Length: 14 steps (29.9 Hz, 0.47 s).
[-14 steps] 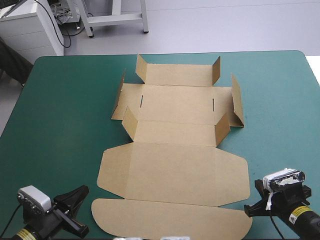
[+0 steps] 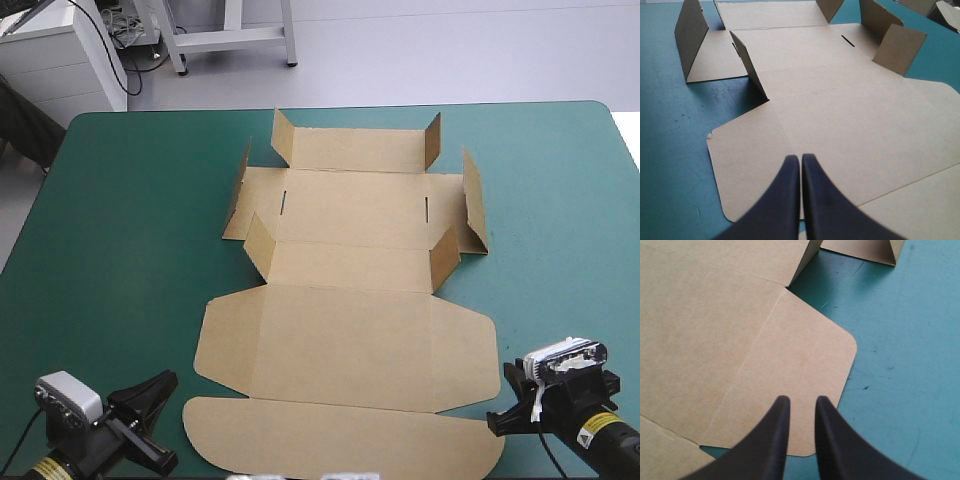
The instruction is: Fold the box
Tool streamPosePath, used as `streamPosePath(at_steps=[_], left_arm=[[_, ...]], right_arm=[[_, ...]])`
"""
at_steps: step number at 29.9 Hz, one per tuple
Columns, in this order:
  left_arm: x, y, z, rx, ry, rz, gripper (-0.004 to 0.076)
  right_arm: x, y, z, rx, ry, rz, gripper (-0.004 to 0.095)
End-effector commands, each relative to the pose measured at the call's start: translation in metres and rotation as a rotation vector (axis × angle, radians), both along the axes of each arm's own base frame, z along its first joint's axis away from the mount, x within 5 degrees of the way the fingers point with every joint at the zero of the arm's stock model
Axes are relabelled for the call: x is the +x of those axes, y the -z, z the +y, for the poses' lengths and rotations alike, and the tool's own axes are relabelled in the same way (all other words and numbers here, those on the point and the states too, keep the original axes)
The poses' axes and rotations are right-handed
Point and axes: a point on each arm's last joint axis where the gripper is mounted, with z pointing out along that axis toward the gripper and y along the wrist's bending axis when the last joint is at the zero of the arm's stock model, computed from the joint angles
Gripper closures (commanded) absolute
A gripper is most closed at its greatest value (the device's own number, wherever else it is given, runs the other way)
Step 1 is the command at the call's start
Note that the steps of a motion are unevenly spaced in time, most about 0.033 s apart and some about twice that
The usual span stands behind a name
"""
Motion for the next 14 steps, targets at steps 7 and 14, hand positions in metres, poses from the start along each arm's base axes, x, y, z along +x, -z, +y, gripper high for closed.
streamPosePath(at_steps=[7,14], left_arm=[[0.0017,-0.0135,0.0001,-0.054,-0.012,-0.060,0.0731],[0.0022,-0.0131,0.0009,-0.033,-0.018,-0.068,0.0731]], right_arm=[[0.0016,-0.0128,0.0052,0.059,-0.035,-0.060,0.0287],[-0.0020,-0.0222,0.0064,0.085,-0.045,-0.035,0.0288]])
